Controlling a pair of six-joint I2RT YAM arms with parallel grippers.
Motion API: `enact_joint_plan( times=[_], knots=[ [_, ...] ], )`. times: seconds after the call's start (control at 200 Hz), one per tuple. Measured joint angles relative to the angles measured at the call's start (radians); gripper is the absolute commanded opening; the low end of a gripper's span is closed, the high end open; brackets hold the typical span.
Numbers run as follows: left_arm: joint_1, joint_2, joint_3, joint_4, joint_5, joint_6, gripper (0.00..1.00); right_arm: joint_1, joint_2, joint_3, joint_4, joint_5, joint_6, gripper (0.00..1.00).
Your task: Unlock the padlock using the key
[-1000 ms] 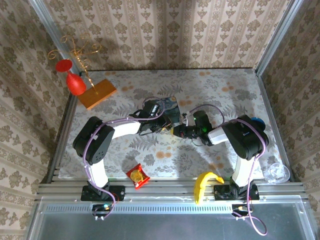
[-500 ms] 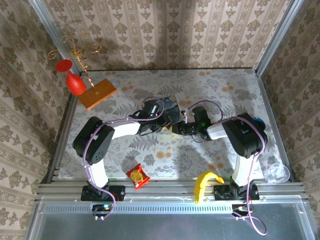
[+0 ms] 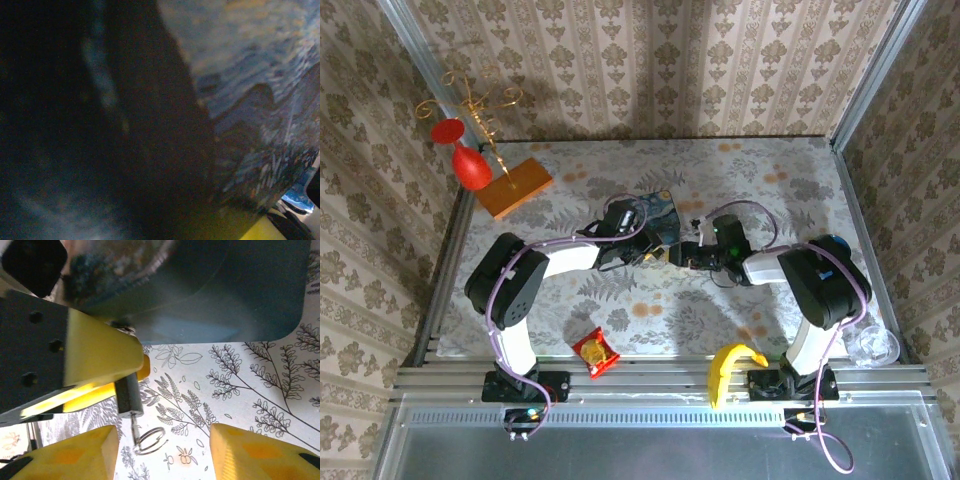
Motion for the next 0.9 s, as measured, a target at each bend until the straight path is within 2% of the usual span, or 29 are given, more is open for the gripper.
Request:
enact_joint_plan(
  times=[0.055,0.225,0.445,0.61,0.895],
  knots=[
    [0.001,0.000,-0.003,0.003,0.000,0.000,0.00,0.000,-0.029,-0.014,-0.001,0.006,0.001,0.51],
    [0.004,0.000,-0.005,0.008,0.002,0.000,0.00,0.001,-0.136,-0.070,-0.021,0.039,0.025,0.35],
    [0.005,0.000,-0.005,0.011,0.004,-0.001,0.00,0.058,-0.233,-0.095,-0.062,0.125,0.101,0.26],
    [0.006,0.000,-0.005,0.013,0.006,-0.001,0.00,0.107,-0.236,-0.095,-0.079,0.177,0.128,0.30],
    [0.006,0.000,-0.012,0.029,0.009,-0.004,0.00,0.108,-0.220,-0.090,-0.094,0.226,0.129,0.27]
  ],
)
